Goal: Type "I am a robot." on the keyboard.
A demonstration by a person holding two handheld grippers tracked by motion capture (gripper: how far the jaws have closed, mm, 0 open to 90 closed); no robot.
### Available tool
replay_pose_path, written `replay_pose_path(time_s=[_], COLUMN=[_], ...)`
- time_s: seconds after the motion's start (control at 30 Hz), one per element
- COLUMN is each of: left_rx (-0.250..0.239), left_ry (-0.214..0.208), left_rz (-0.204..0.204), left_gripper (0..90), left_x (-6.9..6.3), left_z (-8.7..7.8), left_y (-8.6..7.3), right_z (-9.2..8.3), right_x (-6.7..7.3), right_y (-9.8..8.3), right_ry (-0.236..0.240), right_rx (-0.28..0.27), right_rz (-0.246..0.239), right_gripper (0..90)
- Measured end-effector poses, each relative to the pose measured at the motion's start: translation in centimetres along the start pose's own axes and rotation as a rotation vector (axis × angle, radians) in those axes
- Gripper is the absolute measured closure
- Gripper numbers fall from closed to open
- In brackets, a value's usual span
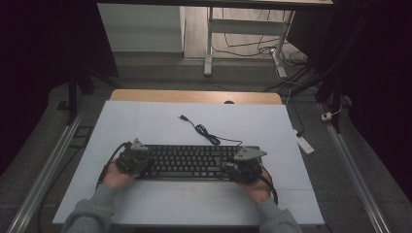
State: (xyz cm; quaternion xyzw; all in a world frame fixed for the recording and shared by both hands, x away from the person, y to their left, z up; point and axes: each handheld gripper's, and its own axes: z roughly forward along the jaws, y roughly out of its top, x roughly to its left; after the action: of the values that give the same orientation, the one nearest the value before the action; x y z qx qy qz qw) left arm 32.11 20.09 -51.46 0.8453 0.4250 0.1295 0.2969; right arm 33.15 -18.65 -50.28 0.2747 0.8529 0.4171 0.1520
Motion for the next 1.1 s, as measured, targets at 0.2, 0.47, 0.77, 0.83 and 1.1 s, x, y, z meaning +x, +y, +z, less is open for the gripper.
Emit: replay_pose_path(time_s=[0.2,0.47,0.77,0.83,1.1], left_rx=[0.007,-0.111,-0.172,-0.175,-0.193], left_ry=[0.006,-0.006,-0.038,-0.047,-0.075], left_rz=[-0.001,-0.028,-0.065,-0.065,-0.083], left_gripper=[89.1,75.0,40.2,37.7,32.0], left_x=[-0.1,-0.1,-0.3,-0.3,0.1], left_z=[0.3,-1.3,-2.1,-2.2,-2.6], left_y=[-0.1,0.2,0.5,0.5,0.3], right_z=[0.0,0.0,0.0,-0.1,0.0], right_x=[0.0,0.0,0.0,-0.1,0.0], right_y=[0.0,0.0,0.0,0.0,0.0], right_ry=[-0.002,-0.003,-0.003,-0.008,-0.007], right_rx=[0.003,0.001,0.001,0.003,0.001], right_rz=[-0.001,-0.001,0.0,-0.001,-0.008], right_gripper=[49.4,49.4,49.2,49.3,49.2])
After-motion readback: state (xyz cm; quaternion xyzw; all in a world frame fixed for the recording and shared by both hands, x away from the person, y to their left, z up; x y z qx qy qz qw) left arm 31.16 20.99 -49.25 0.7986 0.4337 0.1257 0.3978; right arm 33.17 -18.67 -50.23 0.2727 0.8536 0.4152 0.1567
